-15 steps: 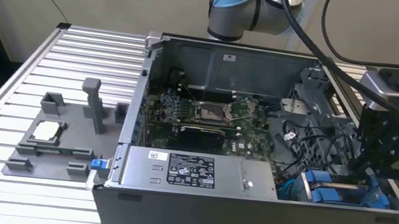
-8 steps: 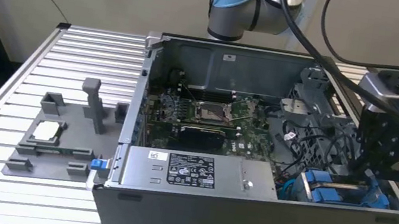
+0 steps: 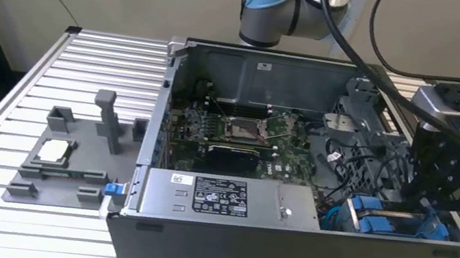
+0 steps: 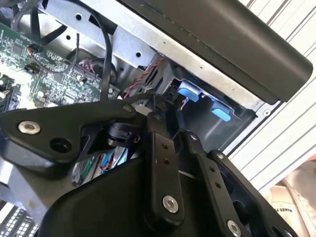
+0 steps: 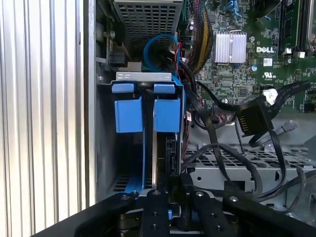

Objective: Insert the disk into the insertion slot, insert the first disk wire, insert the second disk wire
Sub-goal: 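Insert the first disk wire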

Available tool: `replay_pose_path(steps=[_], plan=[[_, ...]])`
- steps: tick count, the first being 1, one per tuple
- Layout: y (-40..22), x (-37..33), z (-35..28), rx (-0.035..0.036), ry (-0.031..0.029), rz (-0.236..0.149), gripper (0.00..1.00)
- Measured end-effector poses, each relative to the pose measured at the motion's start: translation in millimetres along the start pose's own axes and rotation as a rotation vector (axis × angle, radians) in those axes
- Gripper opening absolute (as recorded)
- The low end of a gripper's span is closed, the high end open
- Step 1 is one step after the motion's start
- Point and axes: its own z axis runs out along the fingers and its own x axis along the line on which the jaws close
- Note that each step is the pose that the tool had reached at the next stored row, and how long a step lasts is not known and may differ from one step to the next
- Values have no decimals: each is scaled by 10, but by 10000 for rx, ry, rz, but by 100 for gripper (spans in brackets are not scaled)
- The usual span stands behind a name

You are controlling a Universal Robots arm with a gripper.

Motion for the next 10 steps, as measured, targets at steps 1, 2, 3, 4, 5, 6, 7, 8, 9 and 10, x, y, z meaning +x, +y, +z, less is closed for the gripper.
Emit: replay_pose_path(steps=[1,2,3,4,5,6,7,8,9,10], plan=[[-1,1,-24,-22,3,0,27],[0,2,-51,-41,8,1,27],[0,1,-80,-55,10,1,27],[0,1,-113,-65,7,0,27],[0,0,-149,-73,8,0,27],[-1,0,-179,-76,10,0,27],[0,-1,-207,-77,8,1,27],[0,-1,-240,-78,8,1,27],[0,-2,-277,-78,8,1,27],[0,-3,-311,-78,8,0,27]])
